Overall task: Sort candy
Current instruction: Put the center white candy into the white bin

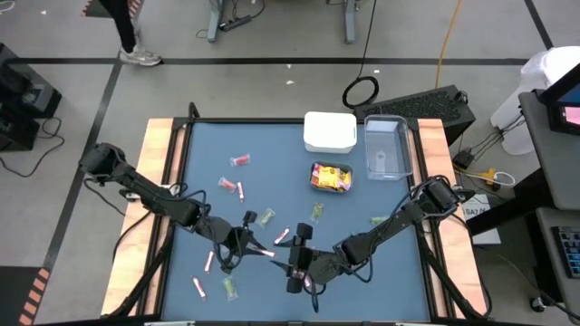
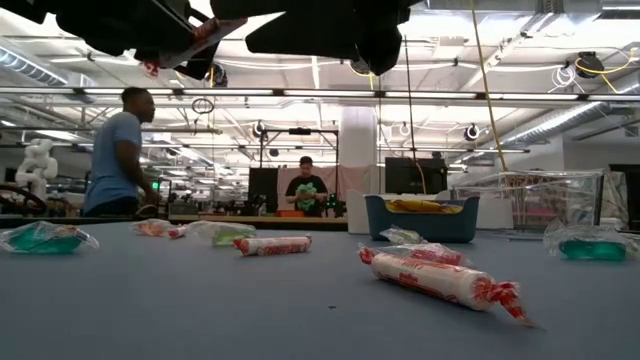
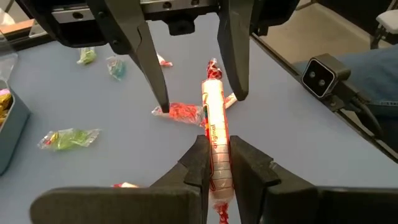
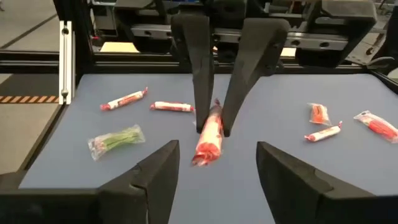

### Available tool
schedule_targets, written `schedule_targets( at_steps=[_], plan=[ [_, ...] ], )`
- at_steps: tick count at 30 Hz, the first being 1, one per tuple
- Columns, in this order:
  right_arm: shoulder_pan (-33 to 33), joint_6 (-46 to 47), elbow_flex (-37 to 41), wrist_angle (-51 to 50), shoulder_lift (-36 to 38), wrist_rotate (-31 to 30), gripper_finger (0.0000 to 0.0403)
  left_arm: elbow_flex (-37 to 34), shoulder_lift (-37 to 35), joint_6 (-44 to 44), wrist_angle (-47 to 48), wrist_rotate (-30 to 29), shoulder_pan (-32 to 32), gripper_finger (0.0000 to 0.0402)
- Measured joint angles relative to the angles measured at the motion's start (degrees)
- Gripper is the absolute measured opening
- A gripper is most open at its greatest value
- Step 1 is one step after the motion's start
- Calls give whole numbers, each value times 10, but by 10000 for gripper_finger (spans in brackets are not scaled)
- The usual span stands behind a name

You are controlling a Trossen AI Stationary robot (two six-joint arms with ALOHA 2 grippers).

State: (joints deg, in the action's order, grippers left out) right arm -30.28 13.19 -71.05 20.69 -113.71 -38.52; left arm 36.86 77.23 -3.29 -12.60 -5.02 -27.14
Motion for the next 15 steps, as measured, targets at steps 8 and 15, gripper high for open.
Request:
schedule_targets(
  at_steps=[8,15],
  plan=[
    [2,-4,0,10,0,14,177,0,0,2,-3,-7,0,50],
    [6,-3,0,13,0,14,158,0,0,15,-3,-19,1,50]
  ],
)
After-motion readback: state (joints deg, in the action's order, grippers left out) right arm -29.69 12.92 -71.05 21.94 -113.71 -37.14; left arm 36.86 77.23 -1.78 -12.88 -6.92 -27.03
